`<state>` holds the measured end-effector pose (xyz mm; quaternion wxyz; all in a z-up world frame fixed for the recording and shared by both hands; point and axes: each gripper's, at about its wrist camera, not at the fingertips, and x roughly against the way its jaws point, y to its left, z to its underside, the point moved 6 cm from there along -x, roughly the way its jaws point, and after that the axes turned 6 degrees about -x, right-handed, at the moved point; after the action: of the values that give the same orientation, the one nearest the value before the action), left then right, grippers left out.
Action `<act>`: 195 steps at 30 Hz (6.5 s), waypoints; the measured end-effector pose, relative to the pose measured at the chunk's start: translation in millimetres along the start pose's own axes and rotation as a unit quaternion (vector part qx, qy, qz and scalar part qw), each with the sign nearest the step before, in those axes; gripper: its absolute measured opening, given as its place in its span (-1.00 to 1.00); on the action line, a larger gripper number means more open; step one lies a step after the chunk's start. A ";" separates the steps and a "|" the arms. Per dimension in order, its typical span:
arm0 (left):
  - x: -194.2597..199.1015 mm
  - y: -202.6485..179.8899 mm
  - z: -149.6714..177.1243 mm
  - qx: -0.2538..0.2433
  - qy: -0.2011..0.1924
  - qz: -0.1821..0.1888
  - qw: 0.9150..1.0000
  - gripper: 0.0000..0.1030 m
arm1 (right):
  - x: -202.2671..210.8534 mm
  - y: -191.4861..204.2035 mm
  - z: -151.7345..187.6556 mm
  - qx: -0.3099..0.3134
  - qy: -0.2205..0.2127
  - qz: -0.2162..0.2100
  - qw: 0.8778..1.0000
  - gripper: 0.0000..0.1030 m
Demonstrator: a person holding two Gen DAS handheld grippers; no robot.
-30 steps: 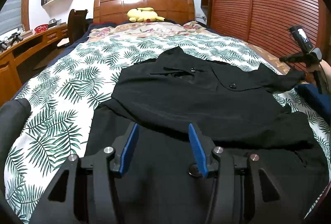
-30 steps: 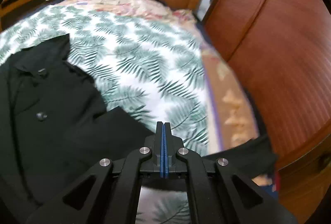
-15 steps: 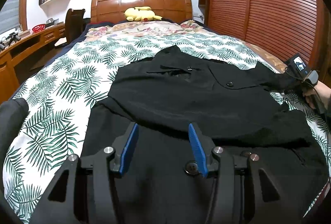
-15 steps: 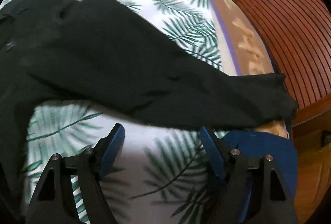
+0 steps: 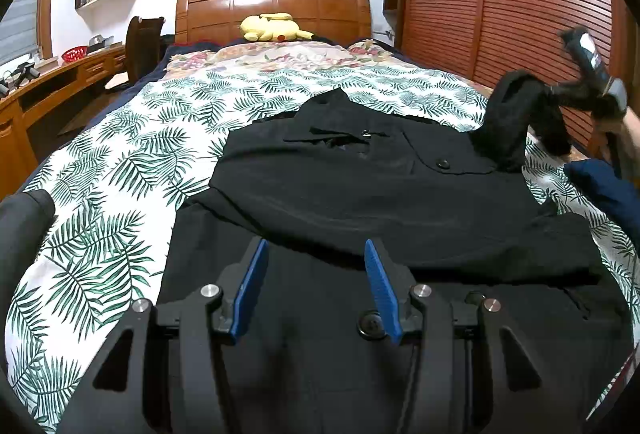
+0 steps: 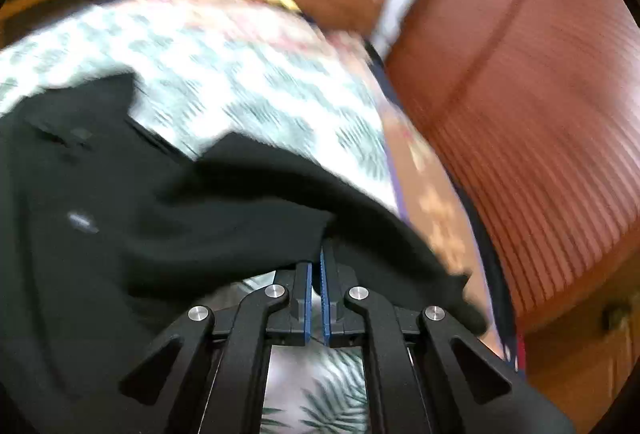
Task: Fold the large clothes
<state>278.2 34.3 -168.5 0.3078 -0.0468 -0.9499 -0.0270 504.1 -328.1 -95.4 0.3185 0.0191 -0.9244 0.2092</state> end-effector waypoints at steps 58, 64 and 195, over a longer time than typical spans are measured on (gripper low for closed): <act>3.1 5.3 0.8 0.006 -0.005 0.008 1.000 -0.04 | -85.4 -4.3 120.8 -0.100 0.190 -0.032 0.976 0.64; 2.9 5.0 0.8 0.006 -0.005 0.009 1.000 -0.04 | -89.5 -4.9 126.1 -0.114 0.196 -0.049 0.973 0.64; 85.3 -152.5 104.8 -0.054 0.103 0.161 0.980 -0.76 | 197.8 138.2 220.5 -0.145 0.045 -0.277 0.949 -0.06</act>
<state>132.4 -102.8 -206.6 0.4012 -0.2124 -0.8904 -0.0327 195.2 -270.6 -185.5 0.4043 0.2192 -0.8877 -0.0228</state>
